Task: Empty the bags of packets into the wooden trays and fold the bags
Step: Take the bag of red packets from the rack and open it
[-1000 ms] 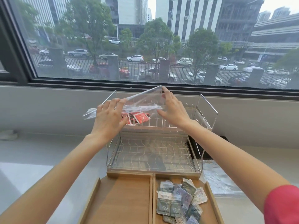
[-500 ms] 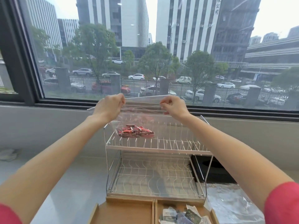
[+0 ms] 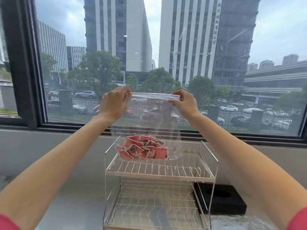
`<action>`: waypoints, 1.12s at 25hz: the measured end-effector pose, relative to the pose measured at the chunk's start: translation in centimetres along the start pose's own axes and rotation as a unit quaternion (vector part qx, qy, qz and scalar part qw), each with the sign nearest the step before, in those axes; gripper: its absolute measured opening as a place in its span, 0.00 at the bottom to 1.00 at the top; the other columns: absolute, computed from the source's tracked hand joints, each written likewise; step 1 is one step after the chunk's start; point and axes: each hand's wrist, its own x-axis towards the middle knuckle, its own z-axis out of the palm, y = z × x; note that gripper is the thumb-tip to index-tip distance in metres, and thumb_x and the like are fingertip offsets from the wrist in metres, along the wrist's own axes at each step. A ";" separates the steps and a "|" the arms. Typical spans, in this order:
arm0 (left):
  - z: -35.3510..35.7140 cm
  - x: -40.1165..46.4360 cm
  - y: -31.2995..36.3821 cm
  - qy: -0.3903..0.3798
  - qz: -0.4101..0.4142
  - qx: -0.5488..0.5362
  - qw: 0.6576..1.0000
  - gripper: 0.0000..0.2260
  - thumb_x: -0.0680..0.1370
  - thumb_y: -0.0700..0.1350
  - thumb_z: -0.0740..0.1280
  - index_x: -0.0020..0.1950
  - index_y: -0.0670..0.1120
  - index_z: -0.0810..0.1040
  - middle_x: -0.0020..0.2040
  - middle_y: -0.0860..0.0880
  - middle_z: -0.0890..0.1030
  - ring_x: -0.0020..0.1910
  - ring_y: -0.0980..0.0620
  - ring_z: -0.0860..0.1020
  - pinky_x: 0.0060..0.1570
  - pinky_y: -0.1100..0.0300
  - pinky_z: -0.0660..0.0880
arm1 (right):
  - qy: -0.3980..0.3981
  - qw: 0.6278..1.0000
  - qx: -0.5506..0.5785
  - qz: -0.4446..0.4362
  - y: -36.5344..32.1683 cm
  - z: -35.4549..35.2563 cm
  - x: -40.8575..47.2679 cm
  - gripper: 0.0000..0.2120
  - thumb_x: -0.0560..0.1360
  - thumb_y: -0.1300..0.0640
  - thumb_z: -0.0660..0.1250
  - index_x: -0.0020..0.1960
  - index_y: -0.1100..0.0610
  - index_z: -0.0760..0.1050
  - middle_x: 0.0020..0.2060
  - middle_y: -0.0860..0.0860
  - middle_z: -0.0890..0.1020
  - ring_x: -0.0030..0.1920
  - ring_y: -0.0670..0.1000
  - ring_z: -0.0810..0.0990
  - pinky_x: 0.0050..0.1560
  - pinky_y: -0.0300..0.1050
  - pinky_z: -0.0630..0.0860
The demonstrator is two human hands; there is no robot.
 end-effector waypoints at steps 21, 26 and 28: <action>-1.6 -21.8 1.6 -0.301 -0.042 -0.082 0.949 0.13 0.72 0.56 0.57 0.41 0.53 0.79 0.24 0.61 0.76 0.30 0.60 0.77 0.42 0.56 0.76 | -0.280 0.949 -0.014 0.141 7.1 -2.5 -24.2 0.06 0.74 0.54 0.65 0.49 0.54 0.76 0.41 0.45 0.81 0.36 0.39 0.77 0.39 0.32 0.71; -0.9 -23.4 1.4 -0.309 -0.045 -0.099 0.945 0.05 0.75 0.50 0.64 0.42 0.54 0.79 0.30 0.75 0.75 0.33 0.71 0.75 0.37 0.64 0.70 | -0.333 0.935 -0.099 0.069 6.5 -2.7 -24.5 0.17 0.72 0.51 0.67 0.60 0.51 0.73 0.54 0.41 0.76 0.55 0.41 0.75 0.56 0.33 0.70; -0.9 -23.3 1.7 -0.313 -0.039 -0.098 0.944 0.05 0.75 0.49 0.64 0.43 0.53 0.80 0.30 0.76 0.74 0.33 0.71 0.75 0.36 0.66 0.70 | -0.332 0.934 -0.132 0.021 5.6 -2.1 -24.3 0.16 0.72 0.53 0.67 0.60 0.53 0.74 0.53 0.42 0.77 0.54 0.40 0.75 0.57 0.33 0.70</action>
